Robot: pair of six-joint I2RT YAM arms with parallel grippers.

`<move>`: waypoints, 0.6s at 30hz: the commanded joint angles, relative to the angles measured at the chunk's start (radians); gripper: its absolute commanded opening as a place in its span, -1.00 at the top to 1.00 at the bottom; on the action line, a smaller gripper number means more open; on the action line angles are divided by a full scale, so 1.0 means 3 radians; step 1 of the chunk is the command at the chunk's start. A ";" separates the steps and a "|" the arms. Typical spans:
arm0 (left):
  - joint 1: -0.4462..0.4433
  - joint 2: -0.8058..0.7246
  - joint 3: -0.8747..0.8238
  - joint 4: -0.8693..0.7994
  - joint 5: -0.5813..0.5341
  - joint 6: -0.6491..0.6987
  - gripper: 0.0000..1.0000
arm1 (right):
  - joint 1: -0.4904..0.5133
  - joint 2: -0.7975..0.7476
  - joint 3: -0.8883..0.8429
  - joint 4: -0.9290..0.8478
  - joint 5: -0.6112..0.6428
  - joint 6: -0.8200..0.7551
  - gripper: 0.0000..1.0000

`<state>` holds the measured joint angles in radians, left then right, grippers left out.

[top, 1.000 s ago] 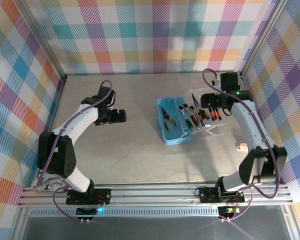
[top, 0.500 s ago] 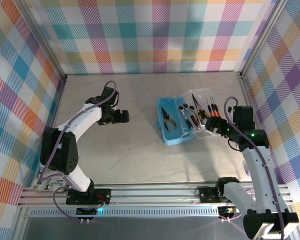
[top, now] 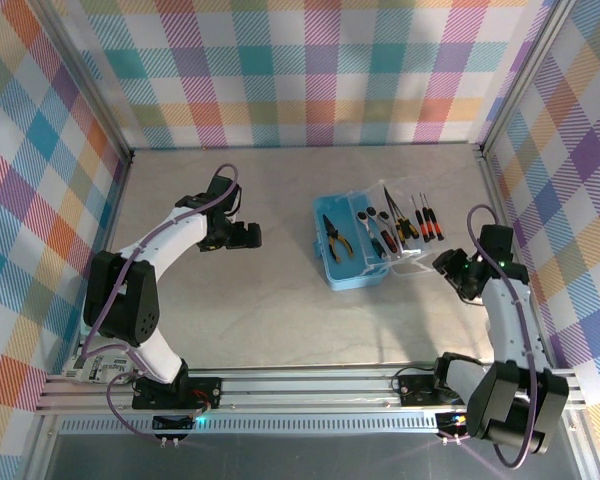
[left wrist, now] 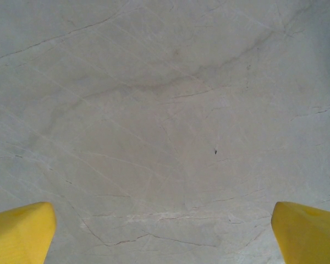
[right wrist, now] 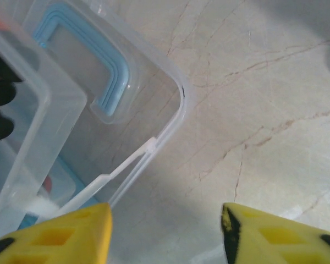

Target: Pack the tool kit

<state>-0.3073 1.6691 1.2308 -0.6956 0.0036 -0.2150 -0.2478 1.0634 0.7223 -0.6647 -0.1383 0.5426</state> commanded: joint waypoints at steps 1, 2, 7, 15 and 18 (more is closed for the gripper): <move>-0.0021 -0.0052 -0.0048 0.0064 0.0049 0.0041 -0.99 | -0.0014 0.0081 -0.0020 0.0253 0.0109 0.0038 -0.03; -0.0024 -0.0053 -0.0043 0.0063 0.0054 0.0041 -0.99 | -0.0012 0.0107 -0.0038 0.0304 0.0173 0.0038 -0.03; -0.0023 -0.0009 -0.0005 0.0064 0.0075 0.0034 -0.99 | -0.0009 0.0312 -0.0091 0.0568 0.0265 0.0086 0.04; -0.0024 0.0066 0.0073 -0.0017 0.0052 0.0029 -0.99 | -0.0008 0.0618 -0.0143 0.0942 0.0282 0.0161 0.09; -0.0024 0.0112 0.0122 -0.0053 0.0067 0.0027 -0.99 | -0.0002 0.0737 -0.0143 0.1078 0.0287 0.0197 0.13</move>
<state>-0.3073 1.6852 1.2339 -0.6811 0.0105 -0.2150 -0.2478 1.2617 0.6823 -0.4328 -0.0597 0.5766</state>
